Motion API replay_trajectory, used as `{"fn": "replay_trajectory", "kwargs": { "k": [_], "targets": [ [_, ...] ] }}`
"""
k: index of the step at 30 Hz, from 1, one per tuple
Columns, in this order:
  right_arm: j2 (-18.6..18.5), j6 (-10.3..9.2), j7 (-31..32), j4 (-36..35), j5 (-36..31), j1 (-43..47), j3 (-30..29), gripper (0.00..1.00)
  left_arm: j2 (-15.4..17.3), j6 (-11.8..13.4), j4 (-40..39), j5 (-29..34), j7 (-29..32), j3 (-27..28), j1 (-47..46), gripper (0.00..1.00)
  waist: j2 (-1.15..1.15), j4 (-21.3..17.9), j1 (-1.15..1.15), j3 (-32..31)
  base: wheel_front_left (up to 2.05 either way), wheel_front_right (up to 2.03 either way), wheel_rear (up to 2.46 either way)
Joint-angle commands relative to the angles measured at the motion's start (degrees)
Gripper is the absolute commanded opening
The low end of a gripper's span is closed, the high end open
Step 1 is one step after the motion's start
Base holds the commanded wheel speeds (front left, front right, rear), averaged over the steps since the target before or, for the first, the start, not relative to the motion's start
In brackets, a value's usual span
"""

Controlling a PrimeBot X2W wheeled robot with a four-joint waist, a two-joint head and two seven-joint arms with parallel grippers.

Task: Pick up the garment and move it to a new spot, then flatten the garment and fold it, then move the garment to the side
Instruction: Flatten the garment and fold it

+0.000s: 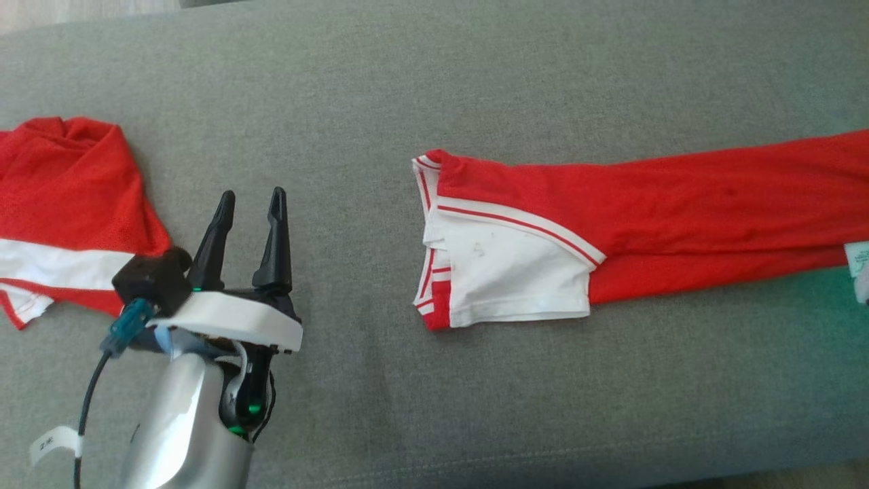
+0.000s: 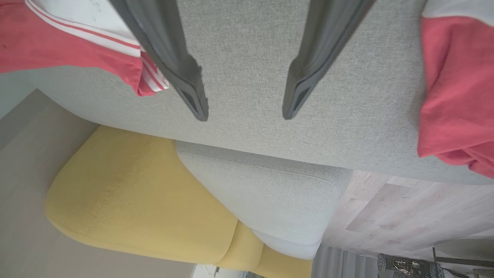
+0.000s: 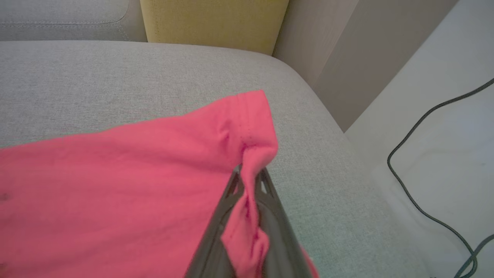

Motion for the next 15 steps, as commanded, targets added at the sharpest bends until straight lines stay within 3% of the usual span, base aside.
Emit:
{"fn": "replay_trajectory", "kwargs": {
  "k": [1, 7, 15],
  "targets": [
    [-1.4, 0.1, -0.8, -0.9, -0.7, -1.1, 0.3, 0.0, 0.3, -0.3, -1.6, 0.4, -0.4, 2.5, -1.8, 1.0, 0.0, 0.1, 0.0, -0.2, 0.0, 0.0, 0.0],
    [1.3, 0.1, -1.5, 0.6, -0.8, -2.6, 0.3, 0.0, 0.0, -0.4, -1.2, 0.5, -0.4, 2.9, -0.8, 1.0, 0.0, -0.2, 0.0, -2.0, 0.0, 0.0, 0.0],
    [5.8, 0.1, 1.0, -4.1, 4.2, -3.7, 6.4, 0.0, -0.2, -0.4, -0.9, 0.2, -0.4, 3.1, 1.0, 1.0, 0.0, -1.8, 0.0, -5.9, 0.0, 0.0, 0.0]
  ]
}}
